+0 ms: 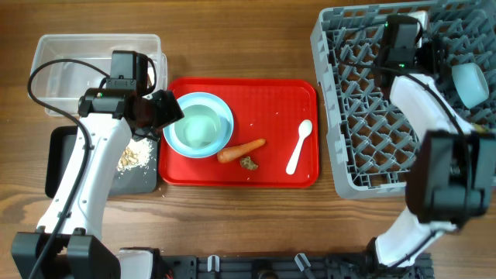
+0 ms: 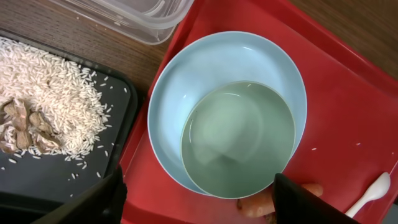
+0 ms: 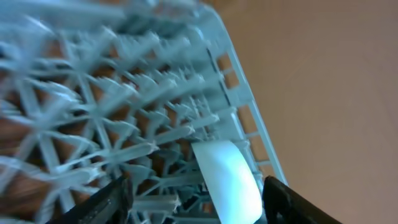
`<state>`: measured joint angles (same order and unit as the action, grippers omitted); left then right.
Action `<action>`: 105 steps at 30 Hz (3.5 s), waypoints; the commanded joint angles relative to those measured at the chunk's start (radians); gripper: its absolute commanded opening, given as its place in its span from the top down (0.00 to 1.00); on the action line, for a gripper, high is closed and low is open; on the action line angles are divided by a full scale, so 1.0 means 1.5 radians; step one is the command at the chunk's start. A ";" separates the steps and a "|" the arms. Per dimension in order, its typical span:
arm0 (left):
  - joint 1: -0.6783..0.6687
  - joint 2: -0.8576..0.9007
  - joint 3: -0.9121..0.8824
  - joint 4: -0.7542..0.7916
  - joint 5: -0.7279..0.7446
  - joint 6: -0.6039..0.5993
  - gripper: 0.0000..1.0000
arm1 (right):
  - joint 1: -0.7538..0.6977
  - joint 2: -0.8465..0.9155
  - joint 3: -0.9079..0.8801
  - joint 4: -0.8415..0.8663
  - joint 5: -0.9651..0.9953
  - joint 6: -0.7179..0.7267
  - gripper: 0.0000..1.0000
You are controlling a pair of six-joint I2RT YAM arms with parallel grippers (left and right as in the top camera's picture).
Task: Sort waste into correct bins and load items into the dishwasher rack
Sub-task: 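Lower the light-blue cup into the rack's far corner and release, then reach the right gripper to the white spoon and grasp it, then carry the white spoon into the rack and release it upright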
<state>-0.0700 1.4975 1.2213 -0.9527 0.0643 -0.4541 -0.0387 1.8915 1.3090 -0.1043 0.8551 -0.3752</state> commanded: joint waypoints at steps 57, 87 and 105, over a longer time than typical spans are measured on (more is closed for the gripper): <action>0.003 -0.008 0.004 0.001 -0.004 -0.004 0.14 | 0.345 0.112 0.003 -0.416 -0.490 0.598 0.26; 0.003 -0.008 0.004 0.001 -0.004 -0.004 0.14 | 0.344 0.114 0.003 -0.439 -0.483 0.477 0.39; 0.003 -0.008 0.004 0.000 -0.004 -0.004 0.14 | 0.344 0.115 0.003 -0.447 -0.508 0.478 0.64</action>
<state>-0.0700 1.4975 1.2213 -0.9508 0.0643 -0.4541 0.4770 2.0125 1.3270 -0.7620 0.0937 0.3458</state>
